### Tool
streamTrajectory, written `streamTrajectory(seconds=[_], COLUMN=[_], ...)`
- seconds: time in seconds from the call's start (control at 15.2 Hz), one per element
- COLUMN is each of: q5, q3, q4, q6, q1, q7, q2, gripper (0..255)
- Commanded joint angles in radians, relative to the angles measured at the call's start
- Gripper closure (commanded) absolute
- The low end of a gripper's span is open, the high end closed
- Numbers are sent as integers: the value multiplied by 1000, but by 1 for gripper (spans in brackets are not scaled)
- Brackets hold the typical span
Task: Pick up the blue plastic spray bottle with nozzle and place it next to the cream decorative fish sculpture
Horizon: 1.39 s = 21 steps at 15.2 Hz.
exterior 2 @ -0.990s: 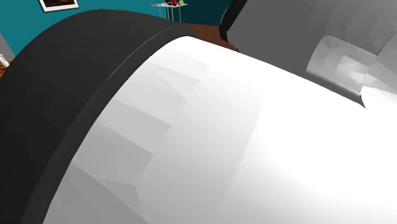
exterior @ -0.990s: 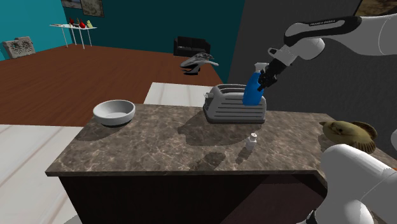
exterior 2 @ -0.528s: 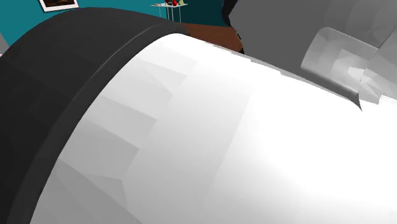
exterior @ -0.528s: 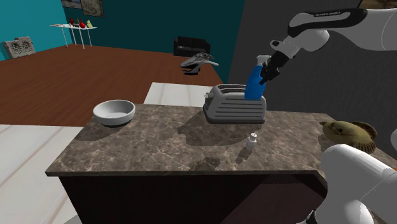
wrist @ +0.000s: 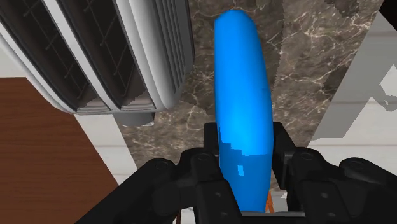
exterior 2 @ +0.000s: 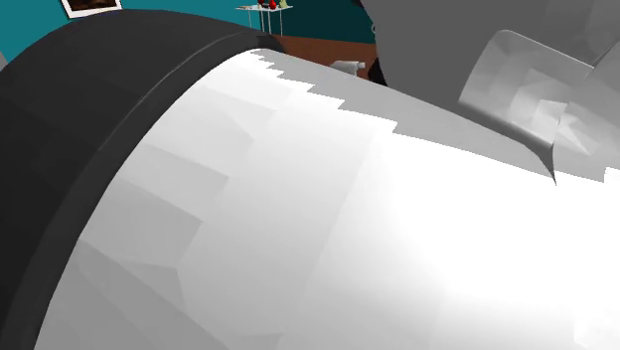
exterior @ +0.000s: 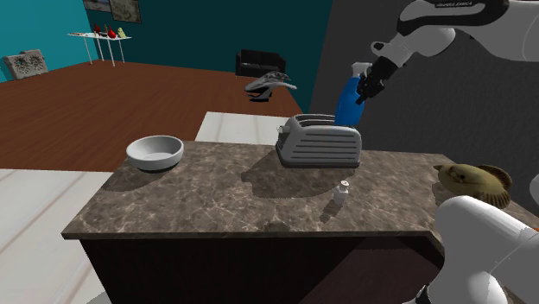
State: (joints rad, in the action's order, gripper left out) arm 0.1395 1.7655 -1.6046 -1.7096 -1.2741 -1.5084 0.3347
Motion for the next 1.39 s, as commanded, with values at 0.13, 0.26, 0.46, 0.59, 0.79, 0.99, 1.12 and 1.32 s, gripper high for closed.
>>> streamTrajectory(seconds=[0.13,0.26,0.46,0.59,0.79,0.99,1.12,1.32], q5=[-8,-14,3,46,106,134,110,72], q3=[7,13,-5,-55,-143,-270,-348,-406], q4=[62,95,99,52,-5,-50,-75,-103], q6=[50,76,101,110,133,156,163,177], q1=[-23,-39,7,132,333,554,667,779], q7=[22,35,13,-54,-159,-248,-278,-321], q2=[7,13,-5,-49,-114,-147,-125,-89], gripper=[255,255,255,255,255,255,255,255])
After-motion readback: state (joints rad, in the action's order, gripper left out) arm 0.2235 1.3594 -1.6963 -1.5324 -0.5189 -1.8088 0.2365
